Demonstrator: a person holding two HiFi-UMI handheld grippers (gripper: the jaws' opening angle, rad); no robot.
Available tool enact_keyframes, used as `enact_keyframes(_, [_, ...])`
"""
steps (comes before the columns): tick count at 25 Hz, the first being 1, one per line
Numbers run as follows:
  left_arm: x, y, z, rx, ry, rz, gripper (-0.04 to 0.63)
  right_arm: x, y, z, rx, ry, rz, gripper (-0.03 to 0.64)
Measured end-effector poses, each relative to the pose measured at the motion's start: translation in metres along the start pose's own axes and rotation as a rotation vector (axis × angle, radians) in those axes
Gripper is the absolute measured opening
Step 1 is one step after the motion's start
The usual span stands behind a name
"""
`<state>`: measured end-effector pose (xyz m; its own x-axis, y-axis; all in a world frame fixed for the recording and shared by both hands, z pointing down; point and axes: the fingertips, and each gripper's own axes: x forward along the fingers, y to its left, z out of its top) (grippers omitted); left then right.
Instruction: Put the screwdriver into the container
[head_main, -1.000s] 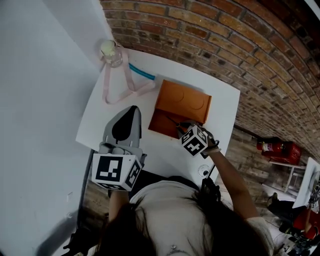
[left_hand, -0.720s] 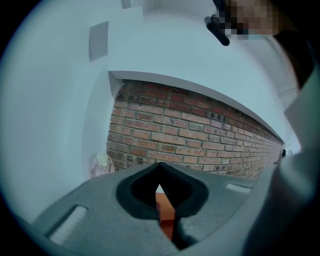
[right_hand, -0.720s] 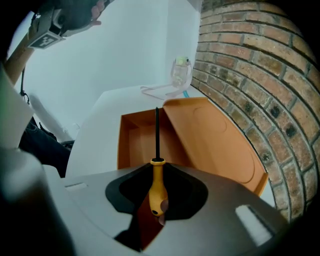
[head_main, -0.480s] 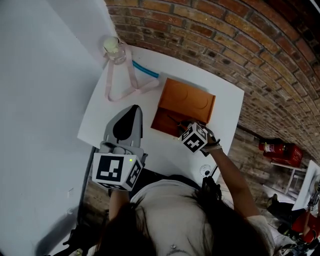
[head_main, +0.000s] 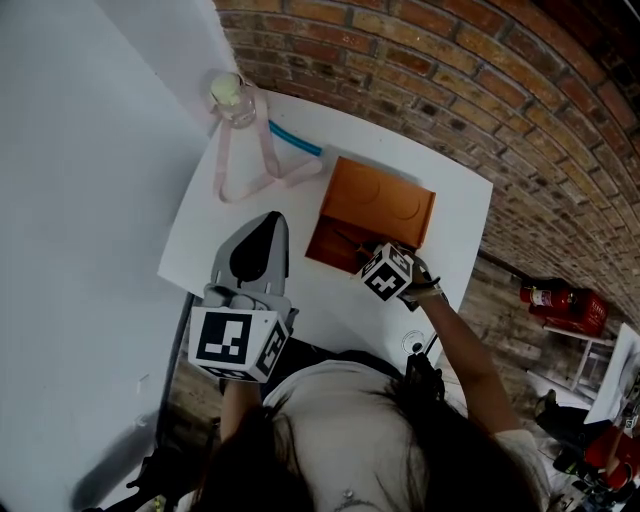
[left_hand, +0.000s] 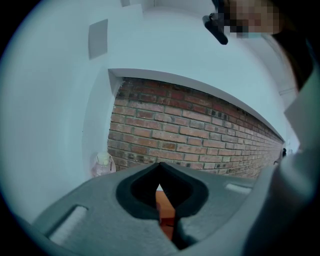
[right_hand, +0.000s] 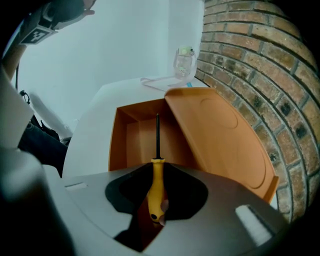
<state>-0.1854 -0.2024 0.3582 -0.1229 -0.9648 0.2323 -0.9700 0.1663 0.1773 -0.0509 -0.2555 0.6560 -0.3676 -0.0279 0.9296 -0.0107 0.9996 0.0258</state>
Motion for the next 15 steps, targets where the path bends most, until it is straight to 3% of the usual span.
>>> enact_keyframes(15, [-0.002, 0.001, -0.003, 0.004, 0.016, -0.003, 0.0, 0.011, 0.002, -0.001, 0.008, 0.028, 0.004, 0.078])
